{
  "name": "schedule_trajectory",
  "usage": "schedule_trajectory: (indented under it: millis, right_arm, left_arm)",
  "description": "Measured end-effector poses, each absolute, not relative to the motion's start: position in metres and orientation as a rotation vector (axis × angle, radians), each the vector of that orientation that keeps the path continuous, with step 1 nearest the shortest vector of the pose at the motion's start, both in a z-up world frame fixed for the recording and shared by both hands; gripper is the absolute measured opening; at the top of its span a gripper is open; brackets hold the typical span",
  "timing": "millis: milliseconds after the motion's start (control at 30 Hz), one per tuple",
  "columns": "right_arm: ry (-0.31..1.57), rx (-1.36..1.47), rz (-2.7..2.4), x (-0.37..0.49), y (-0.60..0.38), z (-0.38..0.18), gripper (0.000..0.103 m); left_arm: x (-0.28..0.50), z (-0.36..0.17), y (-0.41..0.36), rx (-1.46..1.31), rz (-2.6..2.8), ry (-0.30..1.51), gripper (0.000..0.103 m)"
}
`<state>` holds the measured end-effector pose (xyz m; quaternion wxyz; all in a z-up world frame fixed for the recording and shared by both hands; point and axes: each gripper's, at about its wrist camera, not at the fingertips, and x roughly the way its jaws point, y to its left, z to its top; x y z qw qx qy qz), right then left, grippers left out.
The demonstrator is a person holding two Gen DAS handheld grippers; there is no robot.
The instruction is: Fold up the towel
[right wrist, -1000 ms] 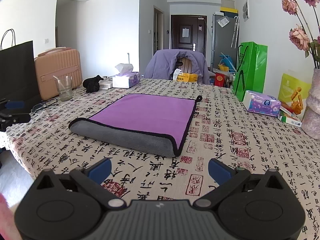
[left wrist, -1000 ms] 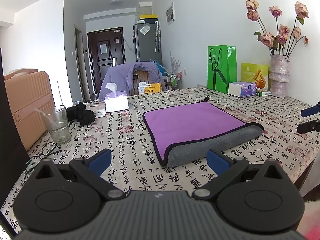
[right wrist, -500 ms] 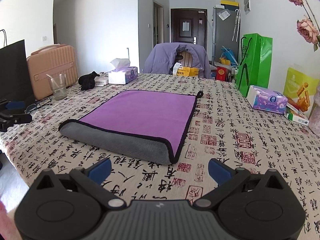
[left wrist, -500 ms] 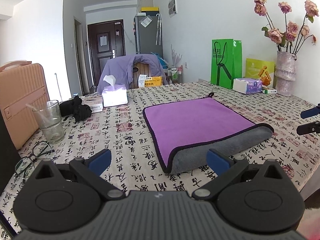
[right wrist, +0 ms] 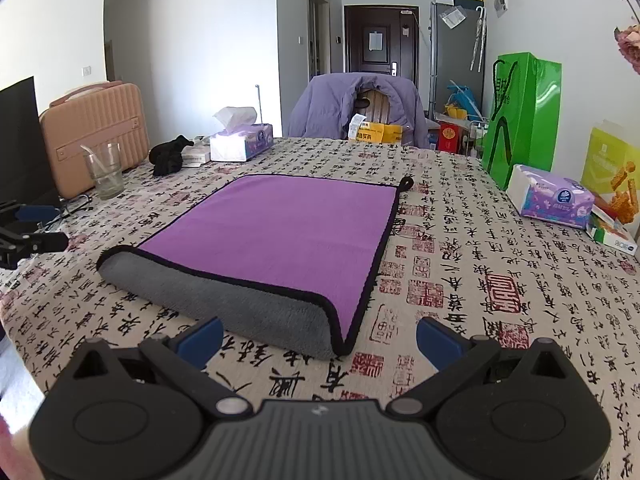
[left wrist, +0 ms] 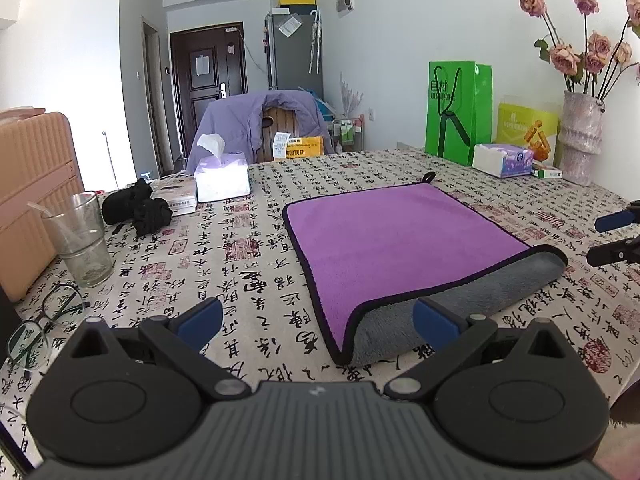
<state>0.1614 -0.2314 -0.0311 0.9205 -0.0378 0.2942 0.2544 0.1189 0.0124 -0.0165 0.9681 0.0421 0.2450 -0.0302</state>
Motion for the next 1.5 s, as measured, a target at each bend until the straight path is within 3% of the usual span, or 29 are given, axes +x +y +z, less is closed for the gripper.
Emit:
schedule_trajectory:
  millis: [200,500,633,700,767,1000,1133,1233,1500]
  right_arm:
    - [0.625,-0.077,0.53,0.179,-0.227,-0.037,0.101]
    - [0.66,-0.07,0.574,0.202,-0.216,-0.049,0.087]
    - [0.676,-0.072,0.59,0.211,-0.21,-0.054,0.082]
    - [0.683,-0.071,0.601,0.214,-0.209,-0.056,0.081]
    - [0.69,-0.071,0.612,0.216,-0.207,-0.058,0.072]
    - [0.712,-0.055,0.632,0.222,-0.207,-0.062,0.058]
    - [0.72,-0.048,0.644,0.222,-0.206,-0.064,0.047]
    - [0.723,-0.043,0.643,0.223,-0.207,-0.065,0.045]
    - [0.731,-0.032,0.652,0.223,-0.207,-0.065,0.022]
  left_arm:
    - [0.136,-0.023,0.012,0.083,-0.074,0.526,0.103]
    - [0.162,-0.036,0.005,0.095,-0.111,0.584,0.102]
    - [0.17,-0.044,-0.001,0.108,-0.133,0.614,0.09]
    - [0.173,-0.047,-0.003,0.112,-0.145,0.624,0.078]
    - [0.175,-0.049,-0.004,0.113,-0.16,0.636,0.072]
    - [0.178,-0.053,-0.009,0.116,-0.217,0.661,0.044]
    - [0.179,-0.055,-0.01,0.109,-0.234,0.674,0.038]
    - [0.18,-0.057,-0.008,0.091,-0.243,0.683,0.034]
    - [0.181,-0.056,-0.007,0.062,-0.251,0.697,0.014]
